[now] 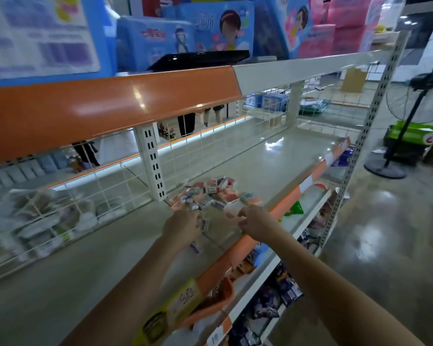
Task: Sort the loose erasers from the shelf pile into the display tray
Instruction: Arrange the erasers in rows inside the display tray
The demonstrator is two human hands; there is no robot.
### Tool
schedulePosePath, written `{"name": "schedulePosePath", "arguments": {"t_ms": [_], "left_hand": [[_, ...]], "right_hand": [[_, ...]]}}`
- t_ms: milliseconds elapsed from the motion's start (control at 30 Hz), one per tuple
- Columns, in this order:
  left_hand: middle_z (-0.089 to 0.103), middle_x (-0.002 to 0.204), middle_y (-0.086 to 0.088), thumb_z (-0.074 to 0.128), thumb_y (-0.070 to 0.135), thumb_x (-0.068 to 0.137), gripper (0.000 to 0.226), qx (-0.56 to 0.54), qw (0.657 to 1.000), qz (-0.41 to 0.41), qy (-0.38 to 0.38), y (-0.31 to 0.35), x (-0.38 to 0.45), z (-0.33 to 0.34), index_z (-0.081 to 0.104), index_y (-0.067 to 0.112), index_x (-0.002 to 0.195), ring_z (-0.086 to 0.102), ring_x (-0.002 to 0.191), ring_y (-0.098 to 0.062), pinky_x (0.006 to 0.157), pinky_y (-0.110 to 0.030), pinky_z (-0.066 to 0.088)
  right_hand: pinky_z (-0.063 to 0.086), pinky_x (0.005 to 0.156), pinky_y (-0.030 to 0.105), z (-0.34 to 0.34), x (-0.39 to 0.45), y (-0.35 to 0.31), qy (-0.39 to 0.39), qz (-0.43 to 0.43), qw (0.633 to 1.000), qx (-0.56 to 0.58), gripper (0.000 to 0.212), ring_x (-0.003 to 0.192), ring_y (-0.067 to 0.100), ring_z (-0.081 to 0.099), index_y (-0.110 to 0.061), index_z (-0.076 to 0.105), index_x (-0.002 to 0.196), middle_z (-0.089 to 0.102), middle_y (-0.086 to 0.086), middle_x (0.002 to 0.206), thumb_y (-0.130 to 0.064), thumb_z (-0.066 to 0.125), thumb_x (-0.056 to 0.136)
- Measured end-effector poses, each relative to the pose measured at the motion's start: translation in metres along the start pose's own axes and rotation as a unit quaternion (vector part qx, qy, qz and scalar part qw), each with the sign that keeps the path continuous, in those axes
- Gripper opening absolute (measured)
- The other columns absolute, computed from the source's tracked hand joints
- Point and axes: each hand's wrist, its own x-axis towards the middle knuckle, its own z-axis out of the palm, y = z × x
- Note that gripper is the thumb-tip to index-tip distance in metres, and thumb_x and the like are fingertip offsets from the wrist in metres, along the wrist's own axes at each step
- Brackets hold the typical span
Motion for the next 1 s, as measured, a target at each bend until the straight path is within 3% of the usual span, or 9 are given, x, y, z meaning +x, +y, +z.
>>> {"name": "schedulePosePath", "arguments": {"t_ms": [200,300,367,600,700,833,933,1000], "left_hand": [[0.04,0.139,-0.011,0.047,0.003,0.089,0.05,-0.002,0.999,0.003,-0.043,0.006,0.014,0.008,0.046,0.024,0.134,0.057,0.105,-0.024,0.069,-0.031,0.044],[0.043,0.132,-0.01,0.043,-0.005,0.086,0.058,0.005,0.999,0.021,-0.045,0.011,0.016,0.01,0.048,0.028,0.134,0.056,0.1,-0.022,0.065,-0.03,0.042],[0.045,0.129,-0.007,0.043,-0.007,0.084,0.061,0.013,0.999,0.027,-0.039,0.009,0.018,0.011,0.05,0.03,0.132,0.054,0.105,-0.022,0.07,-0.031,0.045],[0.046,0.127,0.0,0.05,0.006,0.09,0.04,0.043,0.996,0.072,-0.007,0.008,0.023,0.013,0.053,0.024,0.126,0.044,0.116,-0.019,0.082,-0.031,0.045],[0.05,0.126,0.004,0.058,0.022,0.088,0.03,0.049,0.993,0.109,0.013,0.007,0.022,0.011,0.056,0.02,0.118,0.039,0.121,-0.018,0.088,-0.03,0.042],[0.061,0.111,0.007,0.062,0.027,0.086,0.025,-0.019,0.994,0.092,0.053,0.005,0.008,0.011,0.056,0.022,0.11,0.053,0.107,-0.014,0.076,-0.026,0.043],[0.059,0.107,0.009,0.061,0.029,0.087,0.022,-0.065,0.991,0.067,0.092,0.003,-0.008,0.008,0.057,0.024,0.109,0.053,0.102,-0.01,0.073,-0.021,0.038],[0.053,0.099,0.012,0.062,0.031,0.087,0.022,-0.102,0.988,0.029,0.112,-0.002,-0.023,0.006,0.058,0.027,0.109,0.052,0.097,-0.008,0.072,-0.02,0.037]], "right_hand": [[0.05,0.087,0.037,-0.006,0.02,0.022,-0.09,-0.042,0.995,-0.012,0.031,0.099,0.025,0.059,-0.01,0.065,0.109,0.065,0.009,0.109,-0.024,0.065,0.081],[0.049,0.088,0.037,-0.007,0.027,0.024,-0.105,-0.068,0.992,-0.013,0.029,0.1,0.024,0.058,-0.007,0.064,0.108,0.063,0.009,0.108,-0.02,0.064,0.083],[0.048,0.088,0.036,-0.007,0.03,0.025,-0.1,-0.078,0.992,-0.009,0.024,0.101,0.024,0.059,-0.006,0.065,0.107,0.064,0.01,0.108,-0.012,0.058,0.085],[0.048,0.086,0.03,-0.009,0.032,0.028,-0.086,-0.102,0.991,0.002,0.021,0.099,0.021,0.059,-0.007,0.065,0.105,0.064,0.008,0.106,-0.013,0.058,0.086],[0.044,0.075,0.018,-0.009,0.026,0.027,-0.063,-0.115,0.991,0.038,0.022,0.09,0.014,0.052,-0.008,0.063,0.108,0.056,0.003,0.101,-0.016,0.058,0.088],[0.049,0.083,0.021,-0.003,0.018,0.025,-0.026,-0.117,0.981,0.15,0.026,0.092,0.013,0.055,-0.013,0.061,0.111,0.055,0.001,0.105,-0.018,0.063,0.086],[0.046,0.071,0.007,-0.002,0.01,0.016,-0.027,-0.112,0.963,0.242,0.022,0.082,0.001,0.058,-0.016,0.063,0.109,0.06,-0.007,0.097,-0.024,0.063,0.088],[0.048,0.068,0.008,0.0,0.004,0.005,-0.029,-0.105,0.952,0.286,0.014,0.075,-0.002,0.061,-0.021,0.064,0.101,0.064,-0.01,0.088,-0.028,0.062,0.089]]}}
